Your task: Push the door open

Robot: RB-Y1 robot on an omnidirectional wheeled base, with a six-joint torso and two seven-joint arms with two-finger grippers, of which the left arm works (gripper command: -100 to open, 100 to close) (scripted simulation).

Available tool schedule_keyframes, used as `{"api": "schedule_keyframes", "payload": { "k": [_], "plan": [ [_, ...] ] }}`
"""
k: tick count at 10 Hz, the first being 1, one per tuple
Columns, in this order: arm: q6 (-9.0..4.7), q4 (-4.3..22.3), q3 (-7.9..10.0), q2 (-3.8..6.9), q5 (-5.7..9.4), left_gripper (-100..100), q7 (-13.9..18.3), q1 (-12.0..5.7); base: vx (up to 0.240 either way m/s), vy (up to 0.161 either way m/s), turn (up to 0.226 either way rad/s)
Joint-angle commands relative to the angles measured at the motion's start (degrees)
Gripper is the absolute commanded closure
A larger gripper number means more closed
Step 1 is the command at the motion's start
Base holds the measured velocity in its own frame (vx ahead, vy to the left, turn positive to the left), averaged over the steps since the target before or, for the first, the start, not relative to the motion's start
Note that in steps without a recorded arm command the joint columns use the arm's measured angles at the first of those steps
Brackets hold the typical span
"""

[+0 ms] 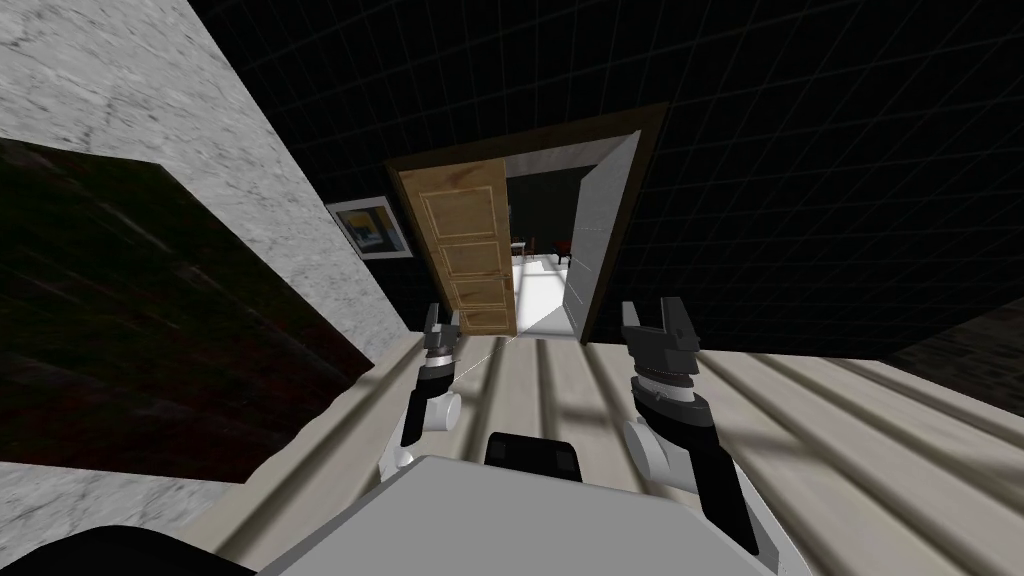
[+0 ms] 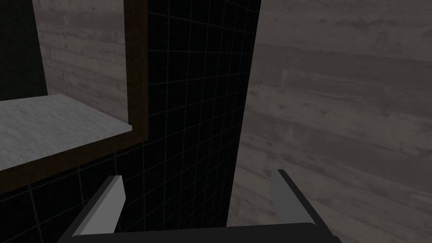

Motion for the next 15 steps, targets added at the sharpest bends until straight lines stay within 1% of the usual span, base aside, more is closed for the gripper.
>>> {"api": "schedule_keyframes", "payload": {
  "k": [1, 6, 15],
  "plan": [
    [0.27, 2.0, 0.1, 0.53, 0.33, -100, -0.1, -1.18, 0.099, 0.007, -0.008],
    [0.76, 9.8, 0.08, 1.83, 1.23, -100, -0.8, -5.68, 0.098, 0.013, -0.011],
    [1.79, 26.0, 0.05, 4.0, 3.09, -100, -2.2, -15.07, 0.096, 0.013, -0.012]
  ]
}}
